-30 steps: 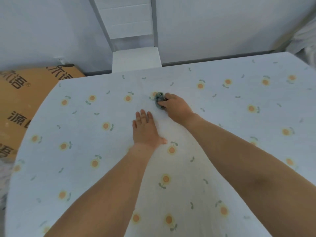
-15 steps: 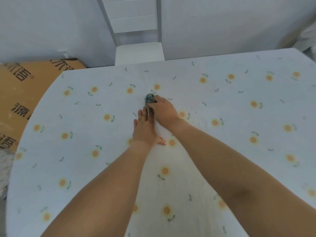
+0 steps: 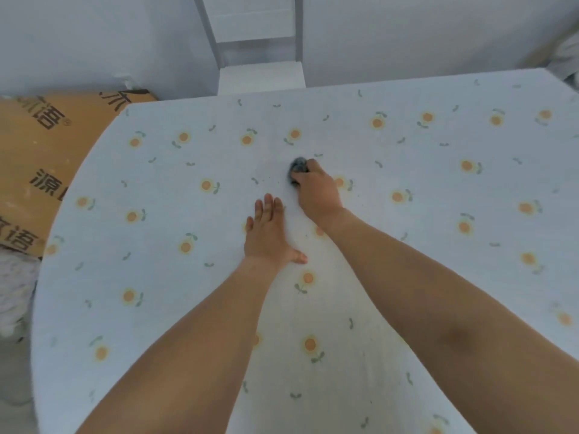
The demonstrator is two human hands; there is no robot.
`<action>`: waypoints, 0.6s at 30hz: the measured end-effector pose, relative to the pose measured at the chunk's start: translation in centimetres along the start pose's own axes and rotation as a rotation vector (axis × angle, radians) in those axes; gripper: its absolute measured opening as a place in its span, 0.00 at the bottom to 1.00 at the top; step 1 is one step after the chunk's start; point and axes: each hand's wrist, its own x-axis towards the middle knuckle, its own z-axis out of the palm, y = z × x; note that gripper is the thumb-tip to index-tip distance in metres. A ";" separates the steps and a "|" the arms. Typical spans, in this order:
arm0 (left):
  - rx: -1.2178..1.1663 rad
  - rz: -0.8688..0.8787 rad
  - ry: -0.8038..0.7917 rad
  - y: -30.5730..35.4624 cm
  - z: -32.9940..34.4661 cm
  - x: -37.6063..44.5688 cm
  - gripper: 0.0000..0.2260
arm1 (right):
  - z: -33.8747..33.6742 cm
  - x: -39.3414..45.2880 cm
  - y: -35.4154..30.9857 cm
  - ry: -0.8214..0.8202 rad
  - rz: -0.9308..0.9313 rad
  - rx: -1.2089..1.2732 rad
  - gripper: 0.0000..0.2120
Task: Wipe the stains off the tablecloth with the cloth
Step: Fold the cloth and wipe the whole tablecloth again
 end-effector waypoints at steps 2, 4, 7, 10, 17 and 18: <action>0.008 -0.009 0.001 0.1 -0.2 0.3 0.65 | 0.5 -1.0 0.1 -0.112 -0.228 -0.045 0.14; 0.001 -0.016 -0.010 0.2 -0.1 0.2 0.65 | -0.8 -1.9 3.6 -0.076 -0.243 -0.057 0.13; -0.008 -0.019 -0.011 0.2 0.1 0.1 0.66 | -3.5 -3.5 11.5 0.168 0.094 -0.097 0.14; 0.000 -0.012 0.001 0.3 0.2 -0.2 0.63 | -5.2 -4.8 14.2 0.318 0.479 -0.043 0.16; 0.084 -0.057 0.010 -0.4 2.8 -5.2 0.64 | 1.3 -4.4 -0.8 0.029 0.006 0.048 0.18; 0.035 -0.058 -0.006 -0.8 2.9 -5.4 0.65 | 2.1 -5.4 -2.6 -0.063 -0.121 0.037 0.18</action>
